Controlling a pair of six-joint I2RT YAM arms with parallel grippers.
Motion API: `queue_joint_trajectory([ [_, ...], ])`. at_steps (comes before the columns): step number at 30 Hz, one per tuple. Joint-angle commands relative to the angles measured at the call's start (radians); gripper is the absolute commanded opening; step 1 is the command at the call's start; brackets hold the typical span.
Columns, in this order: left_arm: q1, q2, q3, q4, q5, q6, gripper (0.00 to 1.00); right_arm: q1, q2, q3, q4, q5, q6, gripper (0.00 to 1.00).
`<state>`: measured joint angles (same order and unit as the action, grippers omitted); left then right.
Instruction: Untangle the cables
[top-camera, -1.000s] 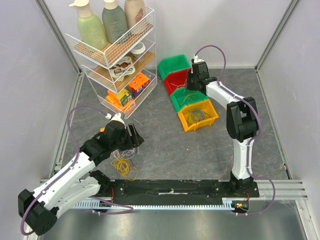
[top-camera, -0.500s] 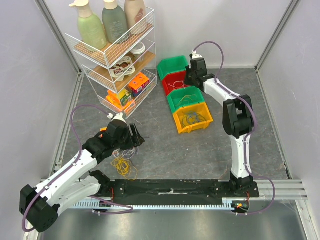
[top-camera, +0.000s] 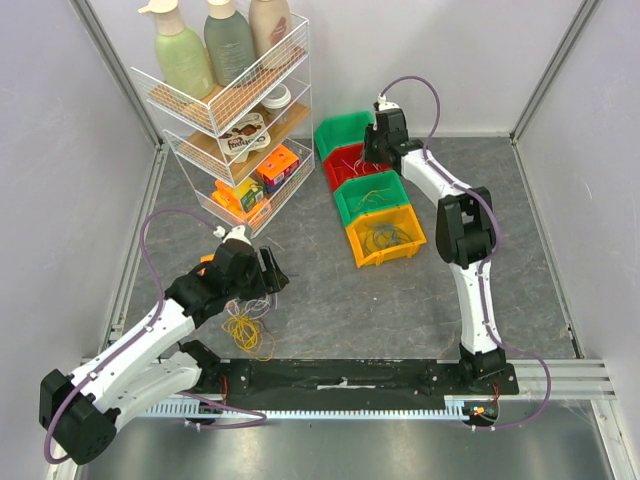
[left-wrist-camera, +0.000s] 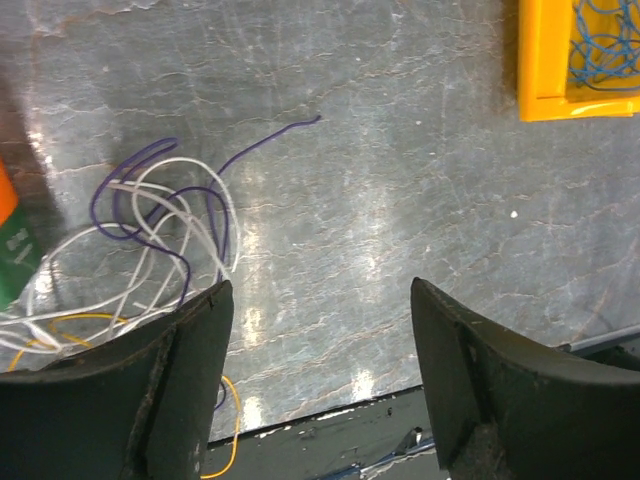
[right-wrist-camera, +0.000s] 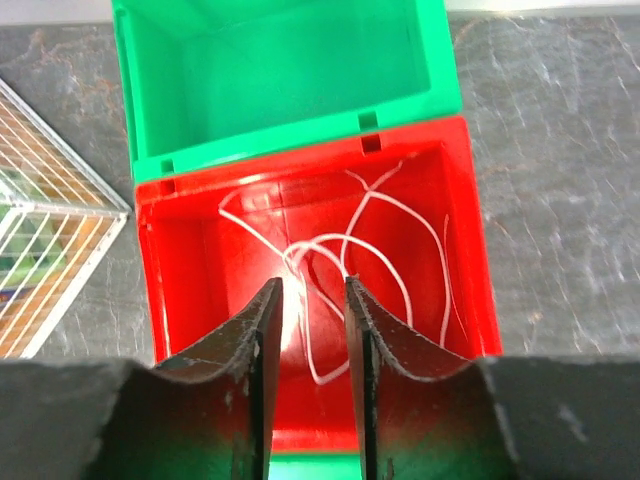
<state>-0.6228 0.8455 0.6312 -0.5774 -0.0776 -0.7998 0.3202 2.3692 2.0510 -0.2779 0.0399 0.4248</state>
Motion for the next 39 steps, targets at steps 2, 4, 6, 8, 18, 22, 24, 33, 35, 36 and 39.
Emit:
queue_joint_trajectory([
  [2, 0.008, 0.018, 0.073, -0.122, -0.161, -0.038, 0.94, 0.017, -0.230, -0.083, -0.073, 0.006, -0.057, 0.43],
  [4, 0.006, 0.059, 0.094, -0.200, -0.253, -0.107, 0.96, 0.042, -0.318, -0.170, -0.083, -0.021, -0.060, 0.47],
  [6, 0.008, 0.102, 0.105, -0.245, -0.298, -0.142, 0.97, 0.084, -0.417, -0.300, -0.049, -0.037, -0.063, 0.51],
  [8, 0.008, 0.139, 0.107, -0.265, -0.312, -0.171, 0.98, 0.150, -0.522, -0.458, 0.003, -0.090, -0.066, 0.56],
  [18, 0.011, 0.225, 0.079, -0.061, -0.136, -0.037, 0.35, 0.402, -0.821, -1.043, 0.259, -0.287, -0.001, 0.65],
  [22, 0.011, 0.146, 0.150, -0.029, -0.071, 0.051, 0.05, 0.404, -0.896, -1.163, 0.312, -0.342, -0.047, 0.70],
  [24, 0.011, 0.072, 0.151, 0.010, -0.048, 0.076, 0.03, 0.402, -0.906, -1.181, 0.322, -0.406, -0.057, 0.70],
  [33, 0.009, -0.079, 0.255, 0.068, 0.073, 0.125, 0.02, 0.474, -1.039, -1.255, 0.650, -0.545, 0.058, 0.74],
  [35, 0.011, -0.075, 0.291, 0.064, 0.099, 0.114, 0.02, 0.490, -1.050, -1.235, 0.657, -0.514, 0.054, 0.76],
  [36, 0.011, -0.074, 0.307, 0.062, 0.108, 0.111, 0.02, 0.491, -1.053, -1.223, 0.655, -0.496, 0.054, 0.77],
  [39, 0.009, -0.075, 0.363, 0.068, 0.140, 0.100, 0.02, 0.490, -1.024, -1.186, 0.634, -0.474, 0.042, 0.80],
])
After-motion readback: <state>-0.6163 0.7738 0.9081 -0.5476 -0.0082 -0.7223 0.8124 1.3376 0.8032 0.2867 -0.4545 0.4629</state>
